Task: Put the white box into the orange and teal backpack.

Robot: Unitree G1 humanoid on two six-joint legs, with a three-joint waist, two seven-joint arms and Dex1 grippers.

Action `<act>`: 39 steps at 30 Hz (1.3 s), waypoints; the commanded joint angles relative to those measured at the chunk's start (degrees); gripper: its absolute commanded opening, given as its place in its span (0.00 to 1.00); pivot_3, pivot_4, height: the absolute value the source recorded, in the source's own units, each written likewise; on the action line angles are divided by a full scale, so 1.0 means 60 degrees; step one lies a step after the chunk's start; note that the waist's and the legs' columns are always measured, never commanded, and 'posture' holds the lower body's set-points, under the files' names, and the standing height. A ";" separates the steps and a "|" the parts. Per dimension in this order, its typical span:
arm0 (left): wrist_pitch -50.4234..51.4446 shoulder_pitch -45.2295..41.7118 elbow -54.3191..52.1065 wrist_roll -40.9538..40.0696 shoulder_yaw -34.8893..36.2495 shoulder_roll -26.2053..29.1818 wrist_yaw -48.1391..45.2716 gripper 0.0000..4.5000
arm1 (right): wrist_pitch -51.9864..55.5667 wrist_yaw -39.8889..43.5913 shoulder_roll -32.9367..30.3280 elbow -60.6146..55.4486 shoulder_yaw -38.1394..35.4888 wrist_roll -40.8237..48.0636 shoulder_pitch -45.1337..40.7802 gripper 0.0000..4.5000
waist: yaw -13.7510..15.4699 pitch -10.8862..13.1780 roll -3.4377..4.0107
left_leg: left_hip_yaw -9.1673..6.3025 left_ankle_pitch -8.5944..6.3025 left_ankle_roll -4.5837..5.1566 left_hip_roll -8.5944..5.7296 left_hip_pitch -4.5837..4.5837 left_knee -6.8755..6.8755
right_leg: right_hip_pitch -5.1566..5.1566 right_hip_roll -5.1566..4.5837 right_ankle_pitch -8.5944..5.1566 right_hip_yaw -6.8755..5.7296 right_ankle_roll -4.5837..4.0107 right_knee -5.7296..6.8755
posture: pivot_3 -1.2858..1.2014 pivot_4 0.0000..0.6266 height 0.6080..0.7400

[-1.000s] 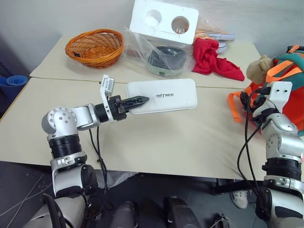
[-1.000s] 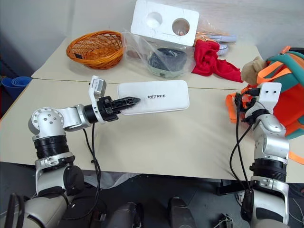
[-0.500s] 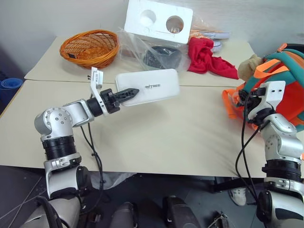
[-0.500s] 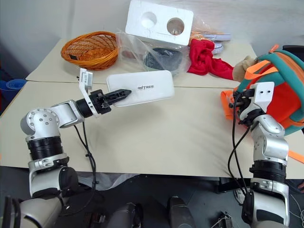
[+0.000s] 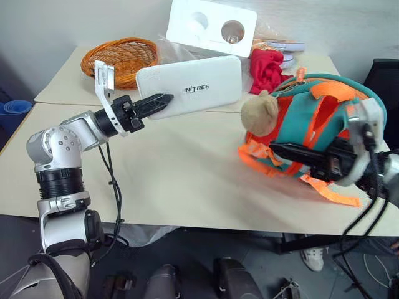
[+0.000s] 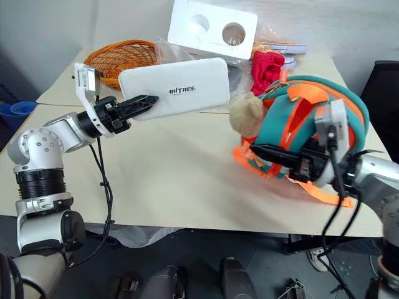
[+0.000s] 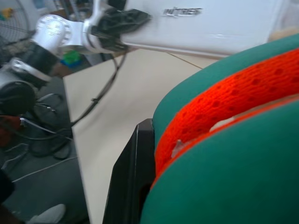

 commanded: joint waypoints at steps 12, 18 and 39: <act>-0.1673 -0.0364 -0.0700 0.0016 -0.1434 -0.0316 -0.1781 0.30 | 0.0284 0.0975 -0.1463 -0.0700 -0.1156 0.1906 0.1498 0.00 | 0.0125 0.0011 -0.0019 | -0.0011 -0.0014 0.0033 -0.0010 -0.0008 0.0025 | 0.0019 -0.0015 0.0001 -0.0011 0.0002 -0.0020 | 0.52 0.24 1.00; -0.3538 -0.0380 -0.0468 0.1401 -0.3073 -0.0237 -0.2922 0.30 | 0.0153 0.1068 -0.1497 -0.0694 -0.1169 0.1536 0.1815 0.00 | 0.0131 0.0010 -0.0019 | -0.0012 -0.0013 0.0031 -0.0010 -0.0010 0.0014 | 0.0019 -0.0012 0.0001 -0.0011 0.0002 -0.0037 | 0.52 0.24 1.00; -0.9560 -0.3913 0.4916 0.5281 -0.5321 -0.1173 -0.6175 0.30 | -0.0711 0.1185 -0.1151 -0.0314 -0.0411 -0.0370 0.1903 0.00 | 0.0161 0.0011 -0.0020 | -0.0025 -0.0043 0.0086 -0.0011 -0.0145 0.0084 | -0.0056 -0.0010 0.0011 -0.0026 0.0020 -0.0065 | 0.52 0.24 1.00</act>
